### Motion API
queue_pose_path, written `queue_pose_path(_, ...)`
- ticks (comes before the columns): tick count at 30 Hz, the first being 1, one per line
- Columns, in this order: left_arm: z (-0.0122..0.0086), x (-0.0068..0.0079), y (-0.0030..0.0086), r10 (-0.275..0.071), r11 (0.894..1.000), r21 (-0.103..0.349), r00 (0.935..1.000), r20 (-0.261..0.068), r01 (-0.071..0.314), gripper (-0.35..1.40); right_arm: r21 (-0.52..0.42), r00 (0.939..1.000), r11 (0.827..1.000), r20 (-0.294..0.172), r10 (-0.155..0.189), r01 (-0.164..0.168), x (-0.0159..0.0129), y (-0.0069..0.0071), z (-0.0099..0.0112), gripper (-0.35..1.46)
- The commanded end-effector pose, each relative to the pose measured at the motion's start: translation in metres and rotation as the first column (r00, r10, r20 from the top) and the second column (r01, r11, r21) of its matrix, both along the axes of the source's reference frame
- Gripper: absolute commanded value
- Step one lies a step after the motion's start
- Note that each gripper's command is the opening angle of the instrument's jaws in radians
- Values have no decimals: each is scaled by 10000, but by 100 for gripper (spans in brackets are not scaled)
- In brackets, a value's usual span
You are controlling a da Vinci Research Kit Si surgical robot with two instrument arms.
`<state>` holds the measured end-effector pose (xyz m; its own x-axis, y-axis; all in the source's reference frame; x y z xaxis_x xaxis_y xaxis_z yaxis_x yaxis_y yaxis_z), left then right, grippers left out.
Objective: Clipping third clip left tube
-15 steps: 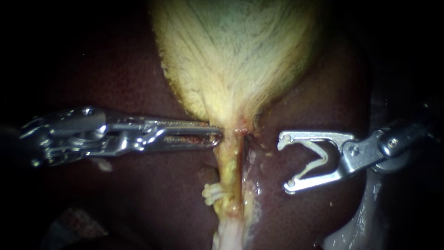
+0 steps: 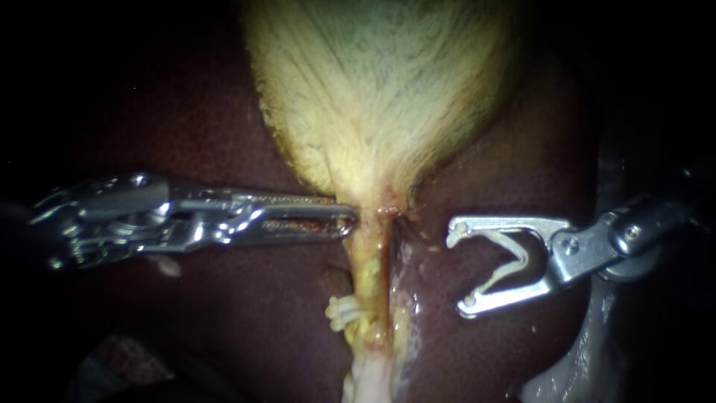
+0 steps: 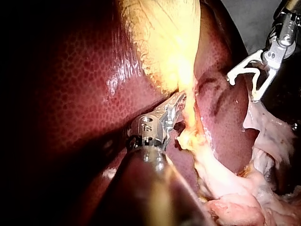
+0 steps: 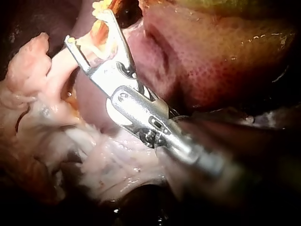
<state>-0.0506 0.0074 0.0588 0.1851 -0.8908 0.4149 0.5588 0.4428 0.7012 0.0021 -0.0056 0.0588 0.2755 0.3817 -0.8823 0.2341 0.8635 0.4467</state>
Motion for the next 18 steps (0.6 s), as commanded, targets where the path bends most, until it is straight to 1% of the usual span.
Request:
queue_pose_path(1,-1,3,-1,54,10000,5,10000,50,-54,-35,120,10000,9999,17,7,-7,4,-2,0,60)
queue_pose_path(5,-7,15,-2,-16,10000,21,10000,45,16,-35,588,9999,9983,137,21,-29,21,-12,3,60)
queue_pose_path(10,-17,33,-3,-179,9998,6,9998,34,179,-35,1068,9994,9942,321,101,-134,47,-23,13,60)
queue_pose_path(14,-20,38,-4,-184,9998,17,9998,32,184,-35,1490,9984,9884,519,215,-290,69,-31,22,60)
queue_pose_path(18,-23,42,-5,-195,9998,7,9998,17,195,-35,1662,9977,9854,621,281,-381,84,-34,31,60)
